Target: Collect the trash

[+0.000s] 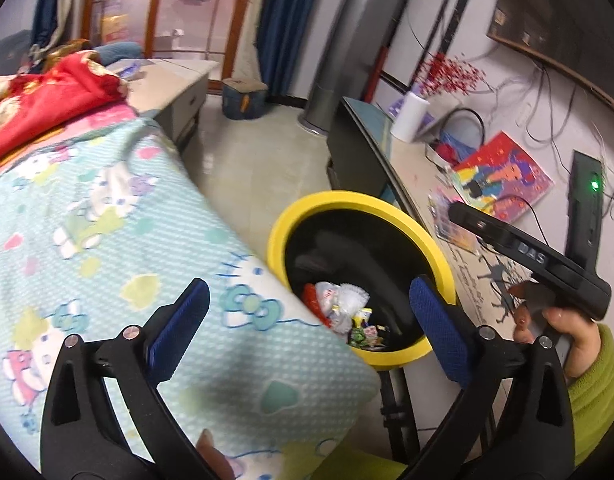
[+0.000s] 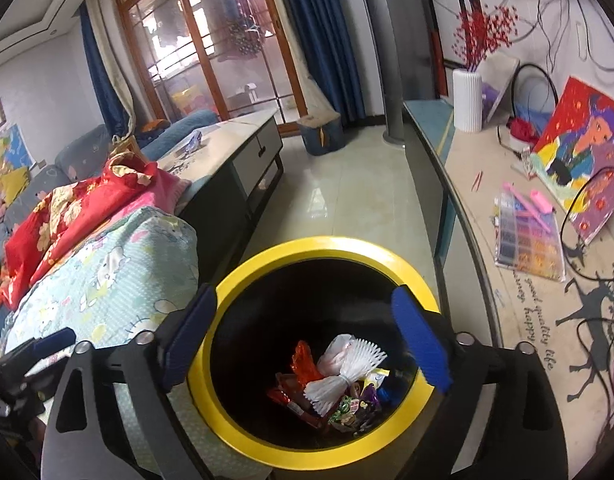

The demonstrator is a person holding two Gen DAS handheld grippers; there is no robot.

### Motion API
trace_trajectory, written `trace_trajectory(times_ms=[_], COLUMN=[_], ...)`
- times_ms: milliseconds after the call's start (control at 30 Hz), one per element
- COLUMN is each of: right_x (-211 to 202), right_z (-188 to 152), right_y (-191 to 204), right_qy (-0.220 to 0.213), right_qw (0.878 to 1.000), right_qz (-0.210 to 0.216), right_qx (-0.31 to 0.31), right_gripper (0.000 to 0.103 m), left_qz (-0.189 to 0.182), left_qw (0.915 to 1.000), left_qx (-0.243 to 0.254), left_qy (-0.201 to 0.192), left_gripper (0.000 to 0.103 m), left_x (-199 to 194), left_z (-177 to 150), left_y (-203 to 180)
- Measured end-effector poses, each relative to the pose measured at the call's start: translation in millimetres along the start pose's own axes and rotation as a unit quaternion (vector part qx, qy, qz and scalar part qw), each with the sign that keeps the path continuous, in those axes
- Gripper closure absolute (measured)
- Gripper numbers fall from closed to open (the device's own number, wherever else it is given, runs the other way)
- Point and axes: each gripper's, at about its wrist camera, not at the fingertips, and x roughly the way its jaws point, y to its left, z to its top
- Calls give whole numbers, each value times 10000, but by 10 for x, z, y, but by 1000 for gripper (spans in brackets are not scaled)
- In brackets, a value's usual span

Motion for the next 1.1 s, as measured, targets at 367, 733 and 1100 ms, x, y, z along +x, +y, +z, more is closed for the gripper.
trace_trajectory(times_ms=[367, 733, 1100], right_x=[-360, -736, -1086], right_z=[-53, -277, -692], right_y=[555, 1286, 1749], right_qy=[-259, -802, -2108], right_qw=[9987, 9896, 9622], right_qz=[128, 538, 791], right_qx=[-430, -1069, -1535], right_gripper=[7, 7, 7], left_qz=[488, 1284, 1974], left_qw=[9976, 9869, 9673], left_qx=[-289, -416, -263], left_qy=[-384, -881, -1568], left_gripper=[11, 11, 11], left_x=[-541, -1113, -1541], left_z=[-70, -230, -553], left_y=[389, 692, 700])
